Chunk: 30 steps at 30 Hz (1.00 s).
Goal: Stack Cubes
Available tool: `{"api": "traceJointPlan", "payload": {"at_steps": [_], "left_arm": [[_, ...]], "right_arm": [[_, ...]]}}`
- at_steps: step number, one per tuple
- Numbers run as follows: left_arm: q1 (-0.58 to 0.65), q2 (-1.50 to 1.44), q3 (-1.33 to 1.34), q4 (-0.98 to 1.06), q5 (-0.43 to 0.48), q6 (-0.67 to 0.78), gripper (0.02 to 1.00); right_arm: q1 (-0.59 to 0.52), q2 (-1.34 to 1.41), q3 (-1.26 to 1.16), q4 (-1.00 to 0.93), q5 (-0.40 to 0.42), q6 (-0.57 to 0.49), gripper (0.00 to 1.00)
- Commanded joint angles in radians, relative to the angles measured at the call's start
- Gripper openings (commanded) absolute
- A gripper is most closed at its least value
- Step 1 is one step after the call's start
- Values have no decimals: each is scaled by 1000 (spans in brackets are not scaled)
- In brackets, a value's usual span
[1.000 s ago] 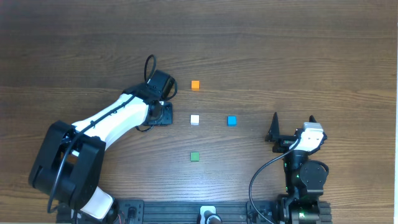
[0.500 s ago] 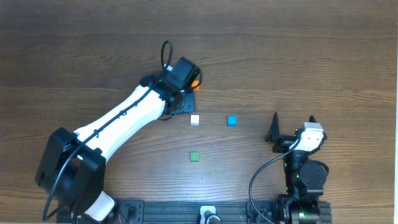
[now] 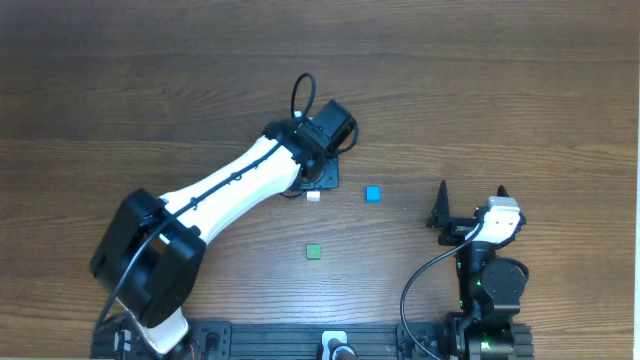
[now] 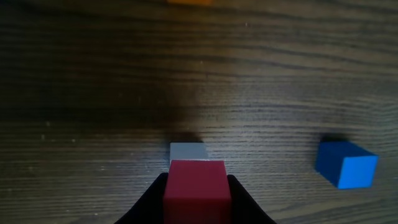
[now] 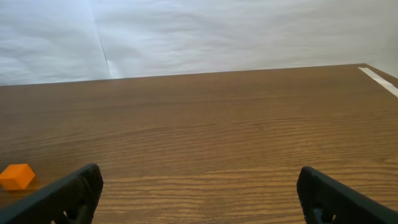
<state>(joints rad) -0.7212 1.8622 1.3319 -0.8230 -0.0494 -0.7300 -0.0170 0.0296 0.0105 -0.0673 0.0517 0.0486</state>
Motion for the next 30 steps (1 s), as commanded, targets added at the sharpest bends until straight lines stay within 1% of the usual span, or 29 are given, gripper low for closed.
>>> {"api": "traceJointPlan", "payload": {"at_steps": [1, 13, 30], "left_arm": [[-8, 16, 16, -3, 3, -18, 38], [-18, 40, 16, -45, 0, -19, 40], [-21, 58, 16, -35, 14, -20, 40]], "right_arm": [[5, -8, -5, -3, 9, -5, 993], [5, -8, -5, -3, 9, -5, 993], [5, -8, -5, -3, 9, -5, 993]]}}
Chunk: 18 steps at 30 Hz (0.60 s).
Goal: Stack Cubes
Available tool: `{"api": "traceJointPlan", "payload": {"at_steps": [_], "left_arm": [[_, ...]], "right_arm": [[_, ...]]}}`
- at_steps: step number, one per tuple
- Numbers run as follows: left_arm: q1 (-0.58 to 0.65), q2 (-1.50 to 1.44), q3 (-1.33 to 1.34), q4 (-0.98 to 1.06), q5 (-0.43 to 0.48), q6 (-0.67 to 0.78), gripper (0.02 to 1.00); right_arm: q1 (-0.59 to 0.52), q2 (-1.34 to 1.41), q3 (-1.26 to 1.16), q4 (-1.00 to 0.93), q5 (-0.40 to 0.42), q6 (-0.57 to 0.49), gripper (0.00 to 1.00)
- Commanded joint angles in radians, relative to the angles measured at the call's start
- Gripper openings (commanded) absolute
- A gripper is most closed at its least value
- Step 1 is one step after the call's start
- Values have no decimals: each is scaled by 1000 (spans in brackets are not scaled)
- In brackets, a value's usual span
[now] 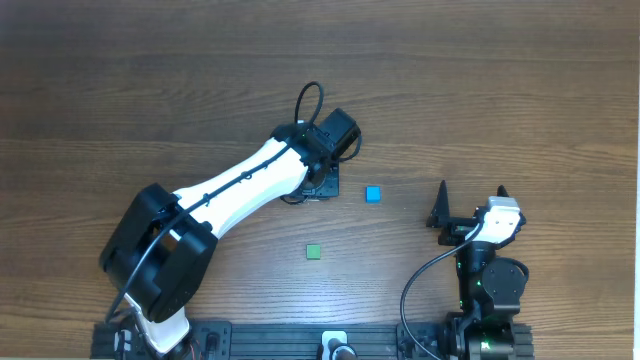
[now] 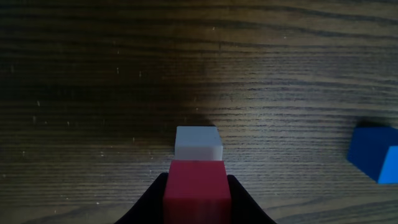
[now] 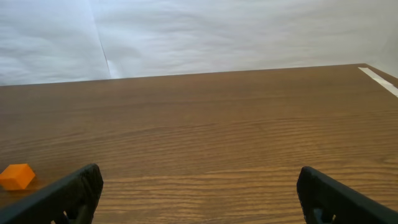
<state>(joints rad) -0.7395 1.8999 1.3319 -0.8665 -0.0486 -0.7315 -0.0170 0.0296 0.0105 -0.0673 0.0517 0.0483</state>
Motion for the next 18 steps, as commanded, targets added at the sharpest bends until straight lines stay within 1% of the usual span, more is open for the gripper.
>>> {"api": "traceJointPlan", "payload": {"at_steps": [1, 18], "left_arm": [[-3, 23, 16, 10, 14, -18, 38], [-3, 51, 16, 21, 18, -18, 38]], "right_arm": [[5, -8, -5, -3, 9, -5, 991], [5, -8, -5, -3, 9, -5, 993]]}}
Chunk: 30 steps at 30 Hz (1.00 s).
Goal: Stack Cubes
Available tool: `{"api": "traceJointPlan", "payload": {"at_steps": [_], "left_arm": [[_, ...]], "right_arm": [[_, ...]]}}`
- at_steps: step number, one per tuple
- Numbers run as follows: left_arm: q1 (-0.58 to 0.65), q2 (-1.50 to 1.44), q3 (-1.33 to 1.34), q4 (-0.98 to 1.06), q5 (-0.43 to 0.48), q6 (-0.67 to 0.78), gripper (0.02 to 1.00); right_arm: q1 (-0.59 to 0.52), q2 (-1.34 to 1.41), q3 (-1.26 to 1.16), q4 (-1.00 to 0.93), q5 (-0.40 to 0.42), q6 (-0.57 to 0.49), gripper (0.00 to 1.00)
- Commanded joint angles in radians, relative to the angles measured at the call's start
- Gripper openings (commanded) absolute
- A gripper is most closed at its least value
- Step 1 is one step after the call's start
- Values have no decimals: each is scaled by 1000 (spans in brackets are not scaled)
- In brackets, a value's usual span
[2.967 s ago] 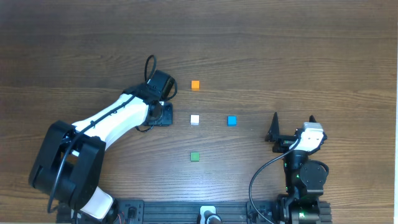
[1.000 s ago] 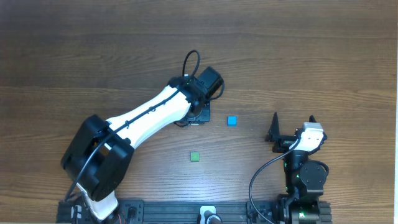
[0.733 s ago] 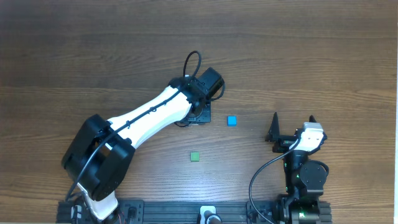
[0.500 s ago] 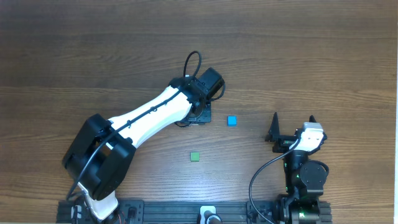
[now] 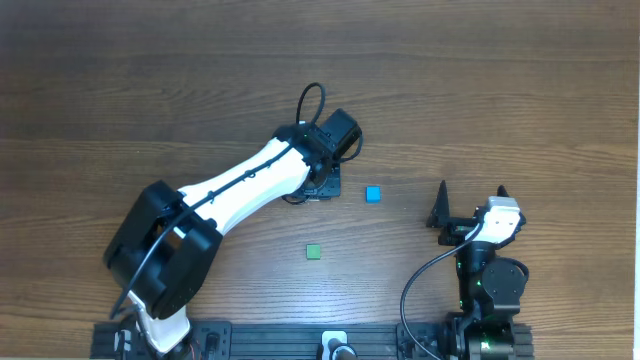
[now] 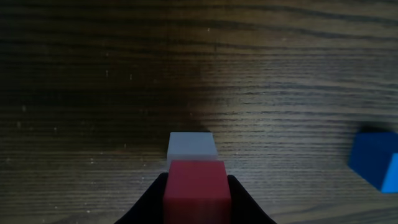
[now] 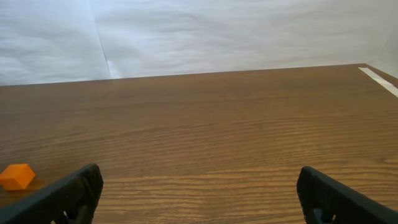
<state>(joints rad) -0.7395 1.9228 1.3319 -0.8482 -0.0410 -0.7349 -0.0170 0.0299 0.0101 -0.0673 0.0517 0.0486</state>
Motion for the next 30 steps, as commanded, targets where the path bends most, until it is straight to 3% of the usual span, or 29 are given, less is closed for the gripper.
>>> {"api": "traceJointPlan", "payload": {"at_steps": [1, 9, 17, 26, 30], "left_arm": [[-3, 30, 16, 2, 11, -15, 38], [-3, 34, 16, 3, 10, -15, 42], [-3, 34, 16, 3, 10, -15, 176], [-3, 34, 16, 2, 10, -15, 200], [-3, 34, 16, 2, 9, -15, 272]], "right_arm": [[5, -8, -5, -3, 9, -5, 993], [5, -8, -5, -3, 9, -5, 991], [5, -8, -5, -3, 9, -5, 991], [5, -8, -5, -3, 9, -5, 991], [5, -8, -5, -3, 9, -5, 991]]}}
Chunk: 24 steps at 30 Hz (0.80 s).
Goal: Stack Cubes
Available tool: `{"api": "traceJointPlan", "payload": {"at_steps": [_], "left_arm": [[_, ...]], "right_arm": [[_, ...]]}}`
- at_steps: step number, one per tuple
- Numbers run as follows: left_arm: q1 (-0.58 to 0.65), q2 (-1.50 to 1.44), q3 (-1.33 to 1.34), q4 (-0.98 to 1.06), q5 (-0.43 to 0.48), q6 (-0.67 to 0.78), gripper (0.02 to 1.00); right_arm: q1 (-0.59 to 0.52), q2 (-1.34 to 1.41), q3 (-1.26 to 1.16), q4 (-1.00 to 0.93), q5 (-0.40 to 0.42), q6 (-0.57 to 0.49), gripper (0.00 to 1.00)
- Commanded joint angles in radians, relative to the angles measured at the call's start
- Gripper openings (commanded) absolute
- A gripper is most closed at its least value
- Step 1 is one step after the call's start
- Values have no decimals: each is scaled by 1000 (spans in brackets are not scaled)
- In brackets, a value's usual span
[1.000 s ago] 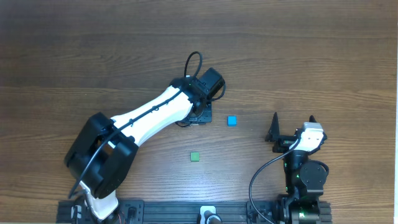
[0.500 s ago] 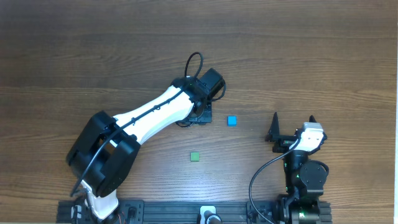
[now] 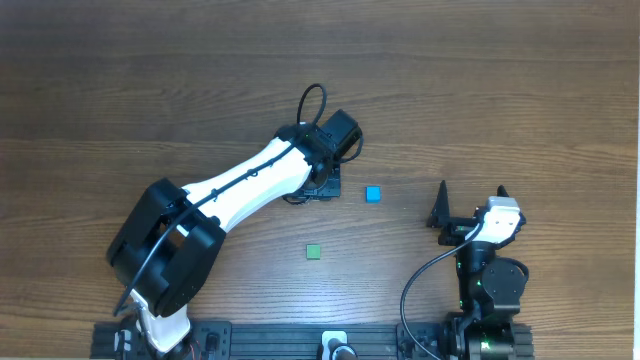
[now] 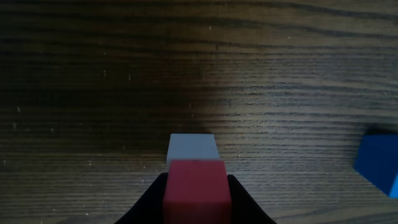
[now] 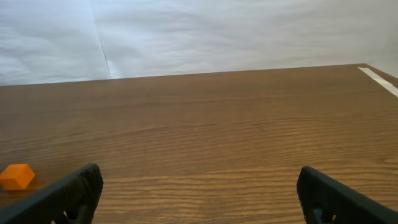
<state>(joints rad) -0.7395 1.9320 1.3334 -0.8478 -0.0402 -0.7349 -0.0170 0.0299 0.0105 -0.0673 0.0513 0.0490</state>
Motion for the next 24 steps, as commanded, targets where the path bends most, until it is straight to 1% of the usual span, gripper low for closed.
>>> {"api": "traceJointPlan", "payload": {"at_steps": [1, 15, 20, 22, 24], "left_arm": [[-3, 25, 14, 2, 8, -14, 279], [-3, 25, 14, 2, -2, -15, 301], [-3, 25, 14, 2, -3, -15, 343], [-3, 25, 14, 2, -6, -18, 373], [-3, 25, 14, 2, -19, -34, 426]], "right_arm": [[5, -8, -5, -3, 10, -5, 991], [5, -8, -5, -3, 10, -6, 993], [5, -8, -5, -3, 10, -6, 991], [5, -8, -5, -3, 10, -6, 991], [5, -8, -5, -3, 10, -6, 993]]}}
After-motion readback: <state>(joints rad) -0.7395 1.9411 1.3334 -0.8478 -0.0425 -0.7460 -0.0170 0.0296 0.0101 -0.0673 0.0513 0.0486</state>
